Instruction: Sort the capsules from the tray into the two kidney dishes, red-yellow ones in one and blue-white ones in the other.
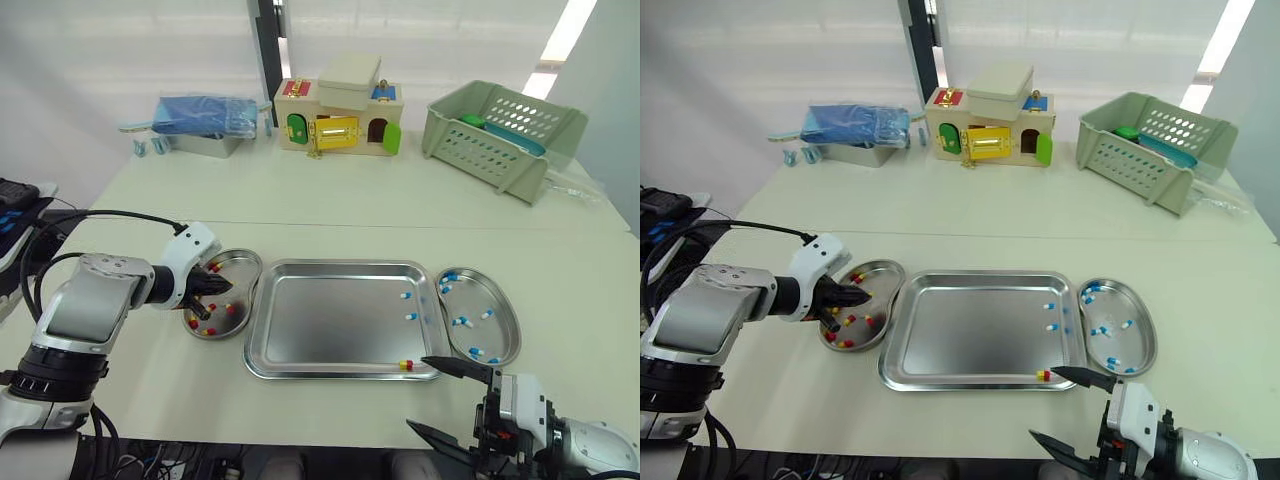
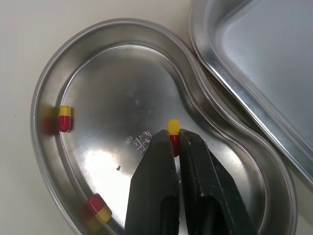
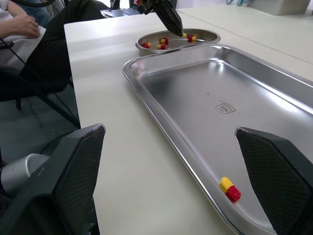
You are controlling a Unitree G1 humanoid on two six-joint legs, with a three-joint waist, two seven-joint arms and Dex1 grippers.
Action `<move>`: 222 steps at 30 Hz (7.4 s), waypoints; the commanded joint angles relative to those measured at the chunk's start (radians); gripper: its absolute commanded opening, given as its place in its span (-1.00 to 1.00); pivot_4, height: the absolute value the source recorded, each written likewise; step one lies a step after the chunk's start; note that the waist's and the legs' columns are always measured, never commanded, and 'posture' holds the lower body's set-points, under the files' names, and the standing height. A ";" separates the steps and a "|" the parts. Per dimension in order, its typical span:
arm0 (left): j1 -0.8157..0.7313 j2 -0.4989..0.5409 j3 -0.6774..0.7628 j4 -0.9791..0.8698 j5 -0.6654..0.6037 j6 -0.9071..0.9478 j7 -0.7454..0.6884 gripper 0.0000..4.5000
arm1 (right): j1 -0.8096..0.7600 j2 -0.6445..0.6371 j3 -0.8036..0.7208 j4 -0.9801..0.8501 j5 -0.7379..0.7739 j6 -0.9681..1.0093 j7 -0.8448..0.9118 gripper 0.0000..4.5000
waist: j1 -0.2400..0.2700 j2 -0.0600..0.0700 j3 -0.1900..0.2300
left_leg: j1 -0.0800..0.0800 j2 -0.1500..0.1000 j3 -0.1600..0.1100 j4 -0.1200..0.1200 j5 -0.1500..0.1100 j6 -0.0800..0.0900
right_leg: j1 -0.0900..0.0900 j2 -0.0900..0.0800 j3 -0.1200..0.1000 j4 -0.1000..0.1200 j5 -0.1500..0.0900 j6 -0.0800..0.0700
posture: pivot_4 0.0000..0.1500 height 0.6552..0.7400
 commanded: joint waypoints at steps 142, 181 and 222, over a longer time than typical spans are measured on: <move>0.994 -0.281 0.271 -0.451 -0.452 -1.070 -0.143 0.98 | -0.252 -0.377 -0.625 0.266 0.175 0.515 0.483 1.00 | 0.019 0.007 -0.004 | -0.001 0.000 0.006 -0.001 -0.001 0.002 | 0.002 -0.003 0.002 -0.005 0.000 0.001 | 1.00 1.00; -0.211 -0.363 -0.434 0.043 -0.074 -0.578 -0.386 0.43 | 0.214 0.143 -0.213 0.005 -0.066 0.009 0.037 1.00 | 0.008 0.007 -0.004 | 0.001 0.000 0.004 0.000 -0.001 0.001 | 0.002 -0.001 0.002 -0.002 0.000 0.001 | 1.00 1.00; -0.248 -0.612 -0.688 0.064 0.205 -0.428 -0.150 0.30 | 0.249 0.135 -0.179 -0.018 -0.039 -0.034 -0.083 1.00 | 0.012 0.006 -0.004 | 0.001 -0.001 0.004 0.000 -0.001 0.001 | 0.002 -0.001 0.002 -0.003 0.000 0.001 | 1.00 1.00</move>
